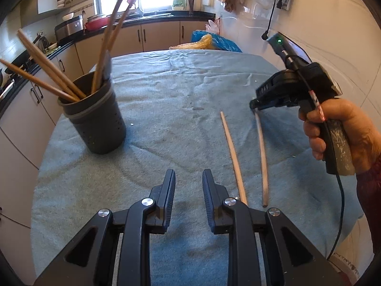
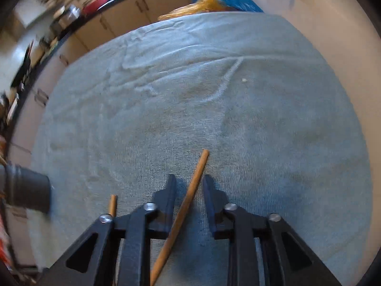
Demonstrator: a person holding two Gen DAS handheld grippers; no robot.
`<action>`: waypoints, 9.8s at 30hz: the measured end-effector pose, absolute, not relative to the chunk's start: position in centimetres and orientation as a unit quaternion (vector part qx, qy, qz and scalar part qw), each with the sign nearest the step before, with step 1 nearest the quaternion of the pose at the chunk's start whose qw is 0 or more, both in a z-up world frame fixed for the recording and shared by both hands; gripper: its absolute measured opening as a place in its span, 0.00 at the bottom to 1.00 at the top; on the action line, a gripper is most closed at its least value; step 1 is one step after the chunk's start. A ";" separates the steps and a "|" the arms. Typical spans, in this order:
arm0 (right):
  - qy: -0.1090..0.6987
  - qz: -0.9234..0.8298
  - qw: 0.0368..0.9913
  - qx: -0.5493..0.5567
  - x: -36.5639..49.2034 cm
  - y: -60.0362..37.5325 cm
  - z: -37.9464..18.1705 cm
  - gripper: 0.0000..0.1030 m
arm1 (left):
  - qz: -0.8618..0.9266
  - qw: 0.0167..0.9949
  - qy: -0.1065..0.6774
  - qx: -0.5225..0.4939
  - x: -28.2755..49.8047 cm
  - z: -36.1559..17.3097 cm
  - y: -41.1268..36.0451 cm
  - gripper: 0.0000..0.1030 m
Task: Organize utensils
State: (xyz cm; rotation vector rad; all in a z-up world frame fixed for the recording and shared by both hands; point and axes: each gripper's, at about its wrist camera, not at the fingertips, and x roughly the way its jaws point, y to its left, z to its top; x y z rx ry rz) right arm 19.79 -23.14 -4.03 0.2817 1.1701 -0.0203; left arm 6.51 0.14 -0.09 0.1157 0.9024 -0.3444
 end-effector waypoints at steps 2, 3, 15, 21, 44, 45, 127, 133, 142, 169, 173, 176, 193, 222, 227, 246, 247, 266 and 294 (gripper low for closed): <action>0.552 -0.002 0.827 0.106 19.8 -23.0 -4.0 0.07 | -0.171 0.879 0.441 0.055 7.1 0.0 -0.4 0.24; 0.553 0.003 0.826 0.112 19.5 -23.4 -4.0 0.06 | -0.175 0.876 0.445 0.057 7.6 0.0 -1.0 0.24; 0.454 0.066 0.866 0.198 12.0 -26.7 0.8 0.06 | -0.176 0.823 0.536 0.063 17.3 -2.6 -8.9 0.27; 0.431 0.090 0.872 0.214 10.2 -27.2 2.0 0.06 | -0.148 0.798 0.579 0.082 20.4 -4.7 -11.3 0.22; 0.261 0.102 0.943 0.178 1.4 -24.2 10.5 0.06 | -0.189 0.926 0.327 0.018 6.1 11.8 -2.5 0.05; 0.256 0.100 0.946 0.172 1.3 -23.8 10.7 0.06 | -0.188 0.928 0.320 0.016 5.7 12.3 -2.1 0.05; 0.170 0.209 0.963 0.024 11.5 -2.3 22.9 0.08 | -0.079 0.958 0.262 -0.088 12.9 20.0 16.5 0.07; 0.135 0.205 0.969 0.039 7.6 -4.4 24.9 0.34 | -0.055 0.966 0.243 -0.065 9.9 20.3 15.6 0.21; 0.155 0.189 0.968 0.057 3.5 -8.1 21.4 0.50 | -0.003 0.971 0.234 -0.039 3.8 16.9 13.1 0.37; 0.282 0.137 0.949 0.027 -4.8 -8.0 4.2 0.88 | 0.131 0.942 0.309 0.017 -4.0 2.8 10.7 0.86; 0.289 0.137 0.947 0.027 -4.9 -7.9 3.6 0.91 | 0.137 0.941 0.309 0.016 -4.0 2.7 11.0 0.90; 0.288 0.131 0.949 0.017 -5.3 -7.8 3.3 0.91 | 0.135 0.940 0.312 0.013 -4.2 2.4 11.2 0.91; 0.286 0.118 0.951 0.013 -5.5 -7.9 2.9 0.93 | 0.149 0.934 0.326 0.001 -4.1 1.7 12.1 0.96; 0.304 0.120 0.945 0.004 -4.8 -7.7 2.0 0.93 | 0.177 0.918 0.353 0.028 -3.5 0.6 12.2 0.96; 0.307 0.120 0.944 0.004 -4.8 -7.7 1.8 0.93 | 0.176 0.918 0.354 0.029 -3.5 0.5 12.1 0.96; 0.311 0.116 0.943 0.005 -4.6 -8.0 1.6 0.93 | 0.173 0.918 0.356 0.034 -3.5 0.3 12.1 0.96; 0.312 0.116 0.943 0.005 -4.6 -8.0 1.5 0.93 | 0.173 0.918 0.356 0.034 -3.5 0.3 12.0 0.96; 0.320 0.115 0.941 0.007 -4.4 -8.1 1.1 0.94 | 0.174 0.917 0.357 0.037 -3.6 0.2 12.1 0.96; 0.325 0.112 0.939 0.009 -4.3 -8.0 0.7 0.94 | 0.175 0.915 0.360 0.038 -3.7 0.1 12.3 0.96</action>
